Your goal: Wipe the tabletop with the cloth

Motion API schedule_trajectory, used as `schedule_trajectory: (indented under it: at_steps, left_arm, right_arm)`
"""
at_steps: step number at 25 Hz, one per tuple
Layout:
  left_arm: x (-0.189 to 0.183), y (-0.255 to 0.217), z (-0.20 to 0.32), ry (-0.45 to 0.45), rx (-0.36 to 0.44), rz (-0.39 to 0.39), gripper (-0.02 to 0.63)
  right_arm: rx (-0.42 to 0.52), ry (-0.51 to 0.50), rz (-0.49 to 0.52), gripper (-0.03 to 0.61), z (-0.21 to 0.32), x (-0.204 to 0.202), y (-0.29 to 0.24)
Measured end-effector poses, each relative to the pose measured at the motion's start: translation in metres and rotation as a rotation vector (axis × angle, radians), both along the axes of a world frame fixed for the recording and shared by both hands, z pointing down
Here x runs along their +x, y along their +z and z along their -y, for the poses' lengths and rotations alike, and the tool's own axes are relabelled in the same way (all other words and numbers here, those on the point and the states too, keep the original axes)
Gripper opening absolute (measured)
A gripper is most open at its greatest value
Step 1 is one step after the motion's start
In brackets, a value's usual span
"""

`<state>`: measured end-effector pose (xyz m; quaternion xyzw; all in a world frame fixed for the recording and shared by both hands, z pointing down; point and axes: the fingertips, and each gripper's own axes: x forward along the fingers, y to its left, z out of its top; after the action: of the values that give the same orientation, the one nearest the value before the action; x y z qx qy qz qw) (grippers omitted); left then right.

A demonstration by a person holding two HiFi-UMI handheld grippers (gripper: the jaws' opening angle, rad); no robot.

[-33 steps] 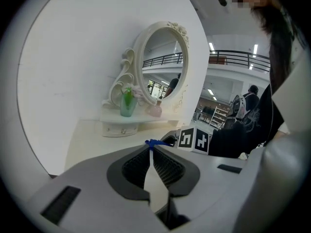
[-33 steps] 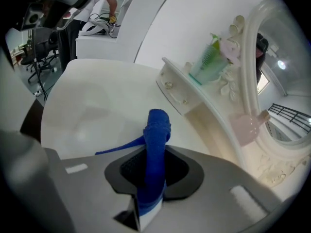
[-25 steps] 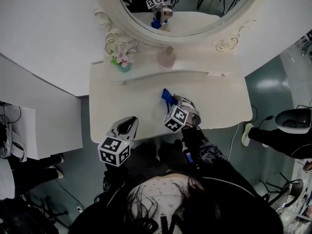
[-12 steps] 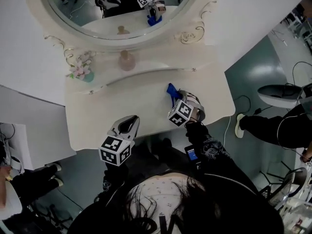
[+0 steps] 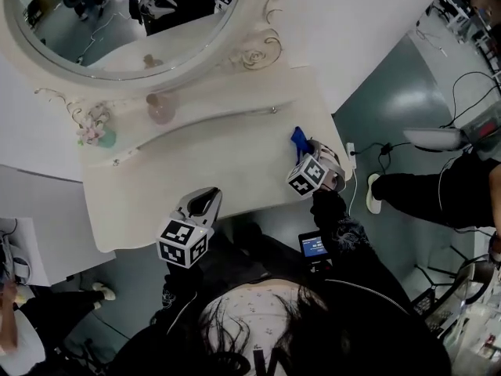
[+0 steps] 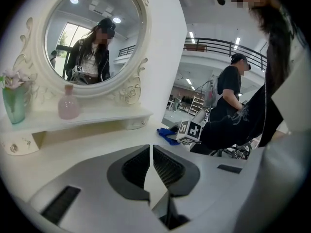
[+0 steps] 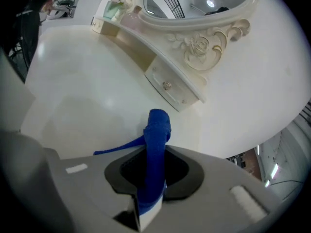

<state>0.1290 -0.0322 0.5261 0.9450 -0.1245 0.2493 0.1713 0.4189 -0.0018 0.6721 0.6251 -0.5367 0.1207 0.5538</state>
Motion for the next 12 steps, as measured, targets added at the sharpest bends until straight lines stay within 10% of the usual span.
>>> schedule_trajectory:
  at_steps: [12]
  left_arm:
    - [0.014, -0.001, -0.019, 0.01, 0.011, 0.032, 0.002]
  right_arm:
    - [0.05, 0.204, 0.063, 0.072, -0.048, 0.077, -0.001]
